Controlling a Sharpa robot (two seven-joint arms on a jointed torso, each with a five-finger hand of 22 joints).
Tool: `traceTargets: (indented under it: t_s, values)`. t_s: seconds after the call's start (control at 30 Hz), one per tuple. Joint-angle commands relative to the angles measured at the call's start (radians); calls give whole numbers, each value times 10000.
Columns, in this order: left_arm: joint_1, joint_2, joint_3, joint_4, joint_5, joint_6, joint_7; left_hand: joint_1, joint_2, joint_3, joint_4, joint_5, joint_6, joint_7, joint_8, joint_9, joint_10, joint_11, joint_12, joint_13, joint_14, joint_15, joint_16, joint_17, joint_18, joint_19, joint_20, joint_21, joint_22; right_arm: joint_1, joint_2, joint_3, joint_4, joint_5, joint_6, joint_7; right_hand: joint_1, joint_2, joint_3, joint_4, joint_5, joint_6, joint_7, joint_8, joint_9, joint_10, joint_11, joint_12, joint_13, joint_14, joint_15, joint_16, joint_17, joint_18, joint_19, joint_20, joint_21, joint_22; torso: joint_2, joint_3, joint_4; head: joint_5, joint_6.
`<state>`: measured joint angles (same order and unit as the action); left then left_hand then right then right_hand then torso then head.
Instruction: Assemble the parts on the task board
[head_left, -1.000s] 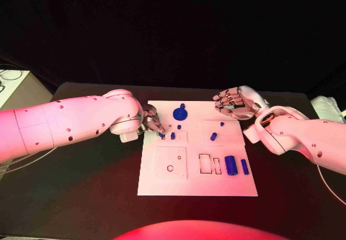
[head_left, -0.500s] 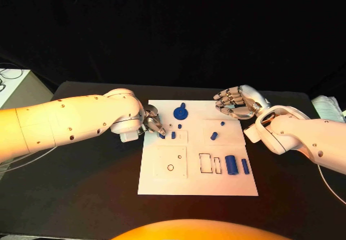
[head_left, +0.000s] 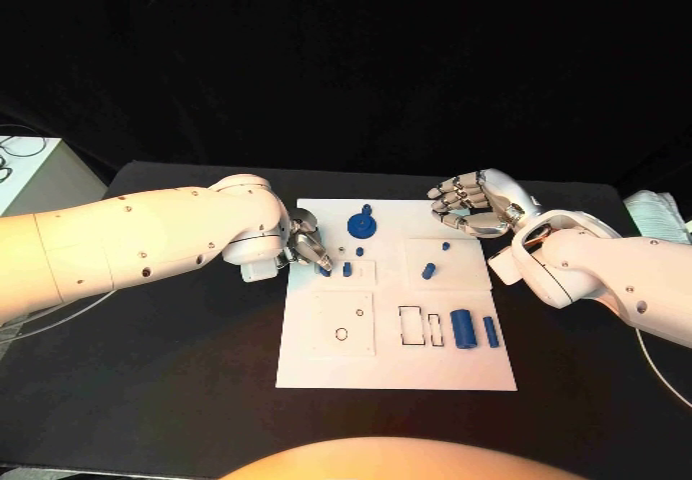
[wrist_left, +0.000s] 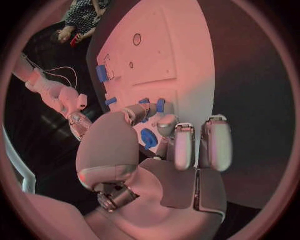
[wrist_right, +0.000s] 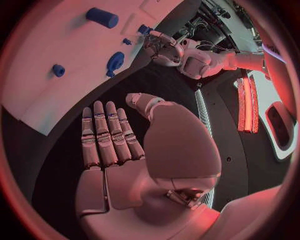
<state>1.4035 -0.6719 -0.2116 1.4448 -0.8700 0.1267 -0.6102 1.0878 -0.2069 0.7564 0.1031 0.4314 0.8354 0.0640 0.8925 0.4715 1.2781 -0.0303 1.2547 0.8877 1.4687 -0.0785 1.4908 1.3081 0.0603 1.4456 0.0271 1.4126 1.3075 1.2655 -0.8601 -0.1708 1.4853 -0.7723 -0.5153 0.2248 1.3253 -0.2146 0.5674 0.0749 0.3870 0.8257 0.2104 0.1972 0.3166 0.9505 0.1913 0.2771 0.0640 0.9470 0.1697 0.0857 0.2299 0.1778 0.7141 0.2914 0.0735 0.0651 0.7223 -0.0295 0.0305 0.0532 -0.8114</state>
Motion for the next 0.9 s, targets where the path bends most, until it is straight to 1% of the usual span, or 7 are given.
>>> traceTargets:
  t_s: [0.03, 0.2, 0.37, 0.63, 0.9]
  values:
    - [-25, 77, -26, -24, 113, 373, -14, -12, 84, 1397, -1419, 59, 291, -199, 44, 911, 67, 1, 29, 15, 667, -74, 63, 1251, -102, 51, -2, 27, 1186, -4, -2, 3, 20, -50, 65, 127, -75, -11, 53, -12, 3, 84, 455, -14, -16, 49, 51, -32, -10, 52, 26, 30, -9, 11, -78, -20, -34, -9, 7, 0, -3, -18, -20]
    - [-32, 163, -47, -118, 139, 461, -19, -13, 84, 1397, -1420, 60, 292, -199, 43, 911, 67, 1, 28, 15, 667, -75, 63, 1250, -102, 51, -2, 27, 1187, -4, -14, 3, 31, -50, 61, 124, -75, -11, 53, -12, 3, 84, 455, -14, -16, 49, 51, -32, -10, 52, 26, 30, -9, 11, -78, -20, -34, -9, 13, -2, -12, -31, -40]
    - [-36, 237, -65, -198, 201, 633, -29, -39, 95, 1391, -1408, 70, 301, -199, 40, 915, 92, 2, 46, 60, 668, -74, 65, 1253, -102, 50, -3, 28, 1188, -4, -22, 3, 43, -50, 58, 121, -75, -11, 53, -12, 3, 84, 455, -14, -16, 49, 51, -32, -10, 52, 26, 30, -9, 11, -78, -20, -34, -9, 0, 2, -6, -44, -70]
    - [-36, 350, -85, -303, 308, 1132, -49, -189, 132, 1320, -1345, 76, 394, -236, 60, 955, 207, -19, 119, 226, 702, -78, 139, 1384, -110, 60, -5, 50, 1212, -4, -30, 3, 64, -50, 51, 117, -75, -11, 53, -12, 3, 84, 455, -14, -16, 49, 51, -32, -10, 52, 26, 30, -9, 11, -78, -20, -34, -9, -2, 1, 0, -58, -101]
    - [-34, 457, -90, -424, 314, 1183, -56, -206, 141, 1310, -1341, 81, 412, -247, 65, 963, 217, -26, 120, 226, 702, -81, 138, 1381, -111, 61, -6, 54, 1216, -3, -38, 3, 85, -50, 45, 115, -75, -11, 53, -12, 3, 84, 455, -14, -16, 49, 51, -32, -10, 52, 26, 30, -9, 11, -78, -20, -34, -9, 3, -1, -1, -61, -115]
